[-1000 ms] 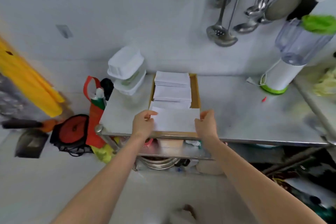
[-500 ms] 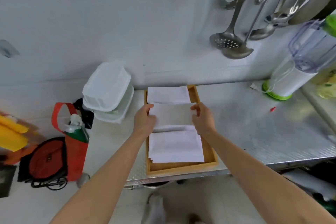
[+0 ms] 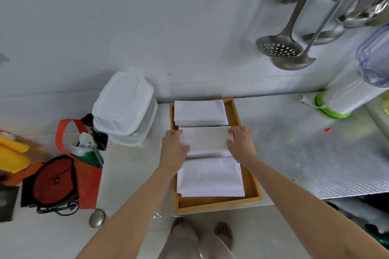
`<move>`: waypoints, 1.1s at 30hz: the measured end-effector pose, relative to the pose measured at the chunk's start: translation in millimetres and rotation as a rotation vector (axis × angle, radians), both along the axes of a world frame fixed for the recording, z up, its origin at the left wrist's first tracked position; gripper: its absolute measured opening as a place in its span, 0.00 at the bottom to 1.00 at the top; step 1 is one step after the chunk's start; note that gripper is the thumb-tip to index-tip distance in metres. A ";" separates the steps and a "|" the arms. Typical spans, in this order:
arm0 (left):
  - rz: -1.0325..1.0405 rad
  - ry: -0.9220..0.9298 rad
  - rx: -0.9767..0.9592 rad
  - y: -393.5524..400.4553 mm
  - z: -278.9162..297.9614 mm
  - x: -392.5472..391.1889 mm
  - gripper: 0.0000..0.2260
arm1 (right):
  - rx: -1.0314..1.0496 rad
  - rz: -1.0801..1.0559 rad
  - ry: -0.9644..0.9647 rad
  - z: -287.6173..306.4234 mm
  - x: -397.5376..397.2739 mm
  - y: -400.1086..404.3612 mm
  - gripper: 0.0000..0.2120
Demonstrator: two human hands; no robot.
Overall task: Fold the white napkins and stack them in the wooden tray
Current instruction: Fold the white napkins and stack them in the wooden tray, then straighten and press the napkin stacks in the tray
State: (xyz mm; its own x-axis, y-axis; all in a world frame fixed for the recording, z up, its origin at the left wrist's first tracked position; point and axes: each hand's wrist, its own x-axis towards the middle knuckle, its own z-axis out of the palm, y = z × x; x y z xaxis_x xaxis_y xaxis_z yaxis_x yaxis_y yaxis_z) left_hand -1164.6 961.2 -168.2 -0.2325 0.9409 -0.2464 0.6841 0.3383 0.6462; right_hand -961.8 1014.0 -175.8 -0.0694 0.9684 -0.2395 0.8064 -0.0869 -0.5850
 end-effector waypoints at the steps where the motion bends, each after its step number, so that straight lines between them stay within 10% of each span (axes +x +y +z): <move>1: -0.002 0.011 0.010 -0.9 -0.5 1.0 0.23 | -0.006 -0.012 0.020 0.6 -0.7 -1.1 0.14; 10: 0.037 -0.003 -0.081 -7.2 1.7 24.1 0.25 | -0.218 0.022 0.166 -0.1 5.0 -7.5 0.22; 17: 0.076 0.072 0.192 -57.2 14.5 37.2 0.16 | -0.165 -0.213 0.227 -3.9 40.0 -27.1 0.13; 33: 0.257 -0.095 -0.320 -74.4 8.9 55.3 0.21 | -0.565 -0.174 0.163 10.4 24.5 -61.1 0.21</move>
